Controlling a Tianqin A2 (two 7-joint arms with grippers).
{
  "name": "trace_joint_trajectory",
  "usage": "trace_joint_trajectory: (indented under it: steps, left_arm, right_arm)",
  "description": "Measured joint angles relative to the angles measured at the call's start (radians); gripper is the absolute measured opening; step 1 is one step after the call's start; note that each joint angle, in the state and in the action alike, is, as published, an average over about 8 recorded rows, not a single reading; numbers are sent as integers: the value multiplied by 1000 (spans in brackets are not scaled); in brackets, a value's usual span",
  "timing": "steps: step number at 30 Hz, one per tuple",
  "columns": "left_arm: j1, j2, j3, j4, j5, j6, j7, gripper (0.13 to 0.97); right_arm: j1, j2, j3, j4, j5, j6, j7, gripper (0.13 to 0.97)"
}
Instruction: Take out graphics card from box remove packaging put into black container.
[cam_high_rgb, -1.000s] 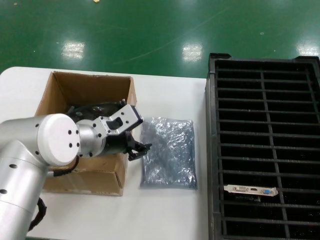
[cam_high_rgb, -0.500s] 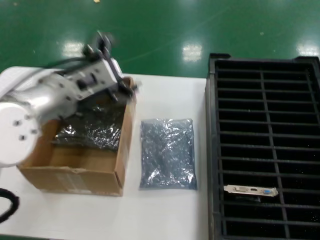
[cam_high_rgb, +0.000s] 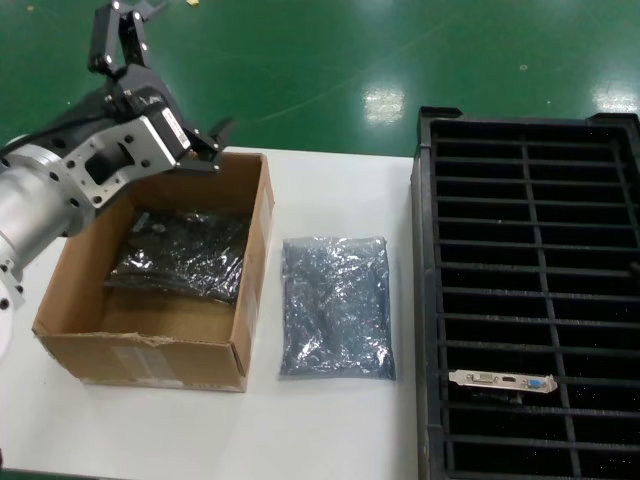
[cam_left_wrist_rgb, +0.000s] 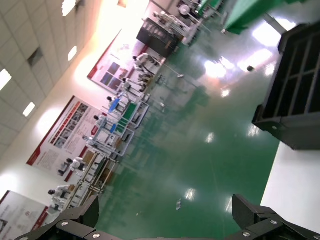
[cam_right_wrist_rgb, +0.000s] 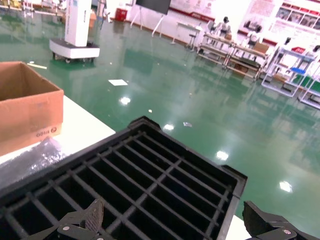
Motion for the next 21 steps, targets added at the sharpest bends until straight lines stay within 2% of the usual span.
trace_joint_trajectory:
  steps: [5, 21]
  left_arm:
    - [41, 12, -4, 7, -64, -39, 13, 951]
    - [180, 53, -17, 31, -280, -176, 58, 966]
  right_arm:
    - [-16, -36, -9, -4, 24, 42, -38, 966]
    - [-70, -159, -41, -17, 108, 189, -172, 966]
